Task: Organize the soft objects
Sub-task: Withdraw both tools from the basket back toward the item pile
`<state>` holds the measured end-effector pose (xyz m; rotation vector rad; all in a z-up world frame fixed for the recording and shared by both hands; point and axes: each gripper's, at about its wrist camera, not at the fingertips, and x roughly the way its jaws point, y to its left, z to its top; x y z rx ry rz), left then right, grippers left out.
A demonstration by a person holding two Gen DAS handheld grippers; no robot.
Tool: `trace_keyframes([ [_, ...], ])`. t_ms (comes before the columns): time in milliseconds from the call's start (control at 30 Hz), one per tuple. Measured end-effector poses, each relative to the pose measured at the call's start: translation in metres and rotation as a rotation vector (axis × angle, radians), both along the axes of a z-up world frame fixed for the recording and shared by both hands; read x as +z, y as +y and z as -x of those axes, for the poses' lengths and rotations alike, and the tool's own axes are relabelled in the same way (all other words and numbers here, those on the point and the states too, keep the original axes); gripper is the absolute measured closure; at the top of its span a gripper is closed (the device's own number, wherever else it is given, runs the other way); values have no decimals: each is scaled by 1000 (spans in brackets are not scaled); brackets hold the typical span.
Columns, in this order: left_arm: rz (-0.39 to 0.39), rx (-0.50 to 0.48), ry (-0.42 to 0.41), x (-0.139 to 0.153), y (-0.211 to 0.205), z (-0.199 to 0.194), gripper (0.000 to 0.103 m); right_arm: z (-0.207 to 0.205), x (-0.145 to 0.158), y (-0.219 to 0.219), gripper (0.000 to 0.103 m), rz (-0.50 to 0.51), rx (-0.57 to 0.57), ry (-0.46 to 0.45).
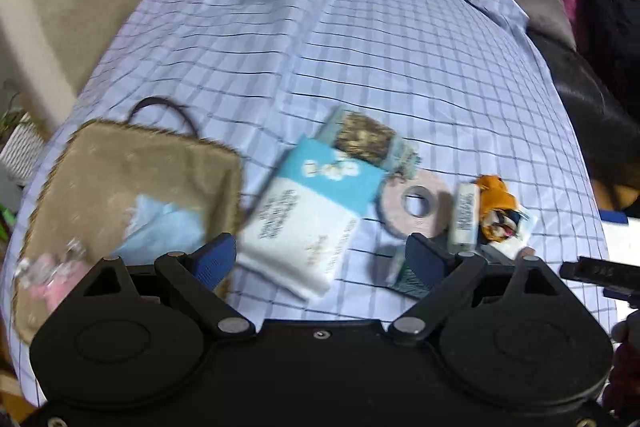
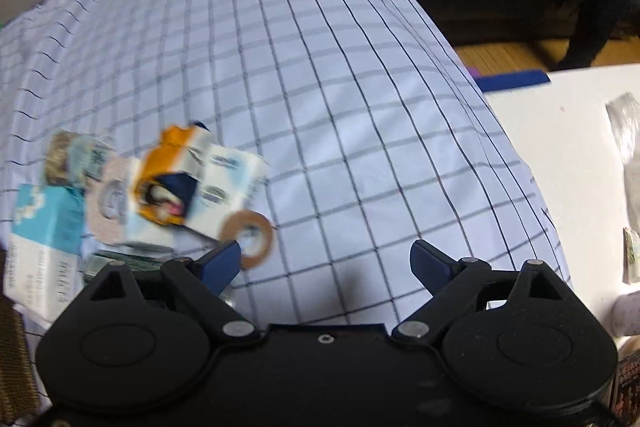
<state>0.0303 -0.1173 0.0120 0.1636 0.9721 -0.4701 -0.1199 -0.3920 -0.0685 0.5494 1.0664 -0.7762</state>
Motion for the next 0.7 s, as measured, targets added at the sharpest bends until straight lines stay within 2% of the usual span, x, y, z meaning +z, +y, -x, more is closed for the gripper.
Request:
trace_keyframes([
  [133, -22, -63, 31, -4, -32, -6, 15, -8, -14, -9, 12, -45, 1, 1],
  [267, -40, -65, 60, -20, -43, -8, 15, -22, -24, -21, 13, -107, -13, -24],
  [333, -46, -67, 99, -29, -44, -11, 15, -33, -26, -24, 14, -96, -11, -25],
  [600, -34, -25, 125, -30, -35, -17, 15, -85, -5, -13, 14, -53, 90, -74],
  [700, -37, -16, 126, -31, -33, -19, 15, -107, -1, -4, 14, -97, 170, -100],
])
